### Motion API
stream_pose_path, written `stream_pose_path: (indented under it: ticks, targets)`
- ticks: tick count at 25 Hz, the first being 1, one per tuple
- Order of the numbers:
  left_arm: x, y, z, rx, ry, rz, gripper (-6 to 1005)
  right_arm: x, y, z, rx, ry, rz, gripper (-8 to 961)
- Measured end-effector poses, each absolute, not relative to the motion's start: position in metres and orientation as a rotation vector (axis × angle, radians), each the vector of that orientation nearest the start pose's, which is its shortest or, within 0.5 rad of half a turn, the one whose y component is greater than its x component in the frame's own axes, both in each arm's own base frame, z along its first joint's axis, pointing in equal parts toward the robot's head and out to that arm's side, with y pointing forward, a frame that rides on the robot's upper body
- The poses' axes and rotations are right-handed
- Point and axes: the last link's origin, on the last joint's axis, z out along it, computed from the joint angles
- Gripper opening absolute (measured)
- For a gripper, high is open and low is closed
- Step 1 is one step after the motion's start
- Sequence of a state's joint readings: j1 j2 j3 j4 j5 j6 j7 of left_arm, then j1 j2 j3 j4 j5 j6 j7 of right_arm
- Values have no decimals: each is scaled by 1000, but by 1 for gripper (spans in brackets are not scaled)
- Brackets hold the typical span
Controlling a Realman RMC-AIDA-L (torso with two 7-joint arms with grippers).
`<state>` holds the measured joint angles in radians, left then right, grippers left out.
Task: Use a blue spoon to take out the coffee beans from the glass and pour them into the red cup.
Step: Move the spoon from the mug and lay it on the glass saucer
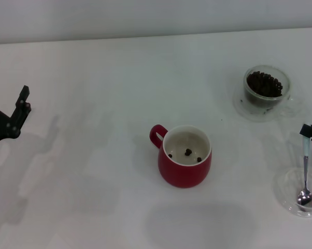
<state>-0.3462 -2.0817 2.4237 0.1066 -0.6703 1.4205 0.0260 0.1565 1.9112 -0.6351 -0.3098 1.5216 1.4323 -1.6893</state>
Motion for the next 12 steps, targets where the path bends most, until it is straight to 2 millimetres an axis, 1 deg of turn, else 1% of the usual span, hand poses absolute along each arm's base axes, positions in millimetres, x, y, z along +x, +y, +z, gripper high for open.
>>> stream_pose_path:
  ticks: [12]
  targets:
    - [-316, 280, -30, -1814, -151, -670, 647, 411, 217, 50, -1946, 1375, 880, 167]
